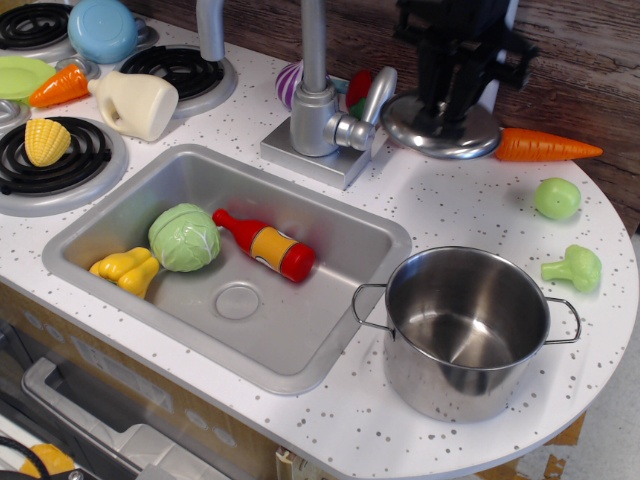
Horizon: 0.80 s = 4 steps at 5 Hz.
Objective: Put lid on pot or pan
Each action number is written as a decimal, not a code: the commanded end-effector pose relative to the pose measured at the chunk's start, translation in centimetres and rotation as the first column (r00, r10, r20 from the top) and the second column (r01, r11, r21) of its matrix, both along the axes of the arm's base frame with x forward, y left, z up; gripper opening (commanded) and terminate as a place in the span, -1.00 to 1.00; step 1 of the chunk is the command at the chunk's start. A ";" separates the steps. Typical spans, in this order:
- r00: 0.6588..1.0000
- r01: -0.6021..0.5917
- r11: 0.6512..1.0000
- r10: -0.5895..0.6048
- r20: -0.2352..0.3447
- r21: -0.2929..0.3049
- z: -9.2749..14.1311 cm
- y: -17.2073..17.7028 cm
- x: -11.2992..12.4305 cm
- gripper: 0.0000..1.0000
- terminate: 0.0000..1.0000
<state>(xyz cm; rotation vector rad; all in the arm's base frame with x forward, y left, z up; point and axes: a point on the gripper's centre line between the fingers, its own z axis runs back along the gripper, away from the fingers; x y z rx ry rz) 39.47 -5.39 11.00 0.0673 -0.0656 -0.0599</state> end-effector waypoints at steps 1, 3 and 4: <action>0.991 -0.129 0.991 0.130 0.041 -0.026 6.1 -3.0 -3.1 -1.00 -1.00; 0.978 -0.202 0.979 0.203 0.036 -0.035 5.3 -3.4 -8.2 -1.00 -1.00; 0.973 -0.222 0.974 0.225 0.050 -0.046 3.5 -3.9 -10.2 -1.00 -1.00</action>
